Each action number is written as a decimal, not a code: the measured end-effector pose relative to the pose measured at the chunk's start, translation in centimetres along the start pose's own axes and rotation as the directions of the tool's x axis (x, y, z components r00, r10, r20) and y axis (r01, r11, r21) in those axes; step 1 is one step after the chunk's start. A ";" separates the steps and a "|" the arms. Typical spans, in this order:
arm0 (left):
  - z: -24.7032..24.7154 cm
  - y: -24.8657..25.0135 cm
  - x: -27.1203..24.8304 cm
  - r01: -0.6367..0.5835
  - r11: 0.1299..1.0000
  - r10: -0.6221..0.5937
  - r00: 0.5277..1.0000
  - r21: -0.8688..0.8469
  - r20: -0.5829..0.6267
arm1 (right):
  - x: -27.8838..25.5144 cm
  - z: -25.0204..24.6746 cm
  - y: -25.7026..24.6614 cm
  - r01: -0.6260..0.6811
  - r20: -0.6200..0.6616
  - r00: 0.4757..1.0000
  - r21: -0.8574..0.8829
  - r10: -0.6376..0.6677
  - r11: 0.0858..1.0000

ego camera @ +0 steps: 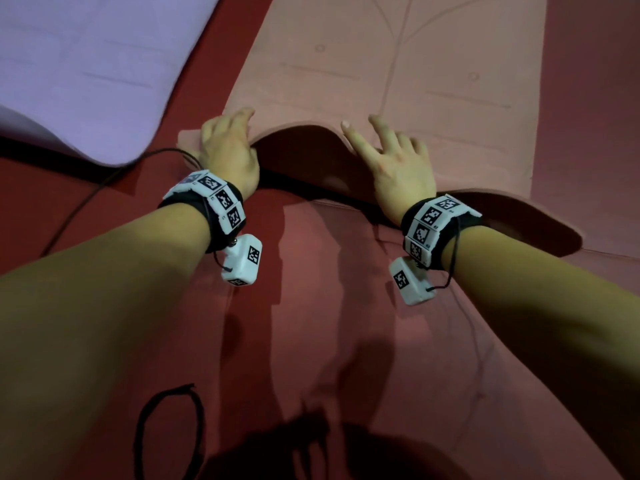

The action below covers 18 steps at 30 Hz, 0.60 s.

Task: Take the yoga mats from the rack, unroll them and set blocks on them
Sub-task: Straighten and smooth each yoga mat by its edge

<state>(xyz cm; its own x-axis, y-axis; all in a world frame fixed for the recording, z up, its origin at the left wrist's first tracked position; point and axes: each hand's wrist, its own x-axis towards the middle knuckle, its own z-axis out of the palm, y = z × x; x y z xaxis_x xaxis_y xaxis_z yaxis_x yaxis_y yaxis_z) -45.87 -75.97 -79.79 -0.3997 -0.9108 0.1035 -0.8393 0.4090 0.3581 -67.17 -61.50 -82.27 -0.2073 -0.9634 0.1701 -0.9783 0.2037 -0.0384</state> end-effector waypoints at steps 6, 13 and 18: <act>1.6 1.0 0.0 0.033 0.988 -0.046 0.996 0.148 0.081 | 0.5 2.8 0.2 -0.031 0.146 0.989 -0.009 0.032 0.999; 4.6 -0.2 0.3 0.039 0.954 -0.145 0.929 0.298 0.341 | -0.4 6.1 -0.6 -0.035 0.283 0.958 -0.043 0.046 0.998; 5.6 -1.5 1.0 0.038 0.931 -0.215 0.863 0.364 0.458 | 0.5 5.8 -0.7 -0.053 0.370 0.926 -0.060 0.071 0.997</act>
<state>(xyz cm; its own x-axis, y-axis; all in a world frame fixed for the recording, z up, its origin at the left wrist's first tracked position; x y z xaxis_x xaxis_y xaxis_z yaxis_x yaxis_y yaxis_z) -47.05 -77.16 -85.44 -0.3335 -0.8478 -0.4124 -0.9305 0.3663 -0.0007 -66.55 -63.11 -87.84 -0.2609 -0.9423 -0.2099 -0.9643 0.2645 0.0113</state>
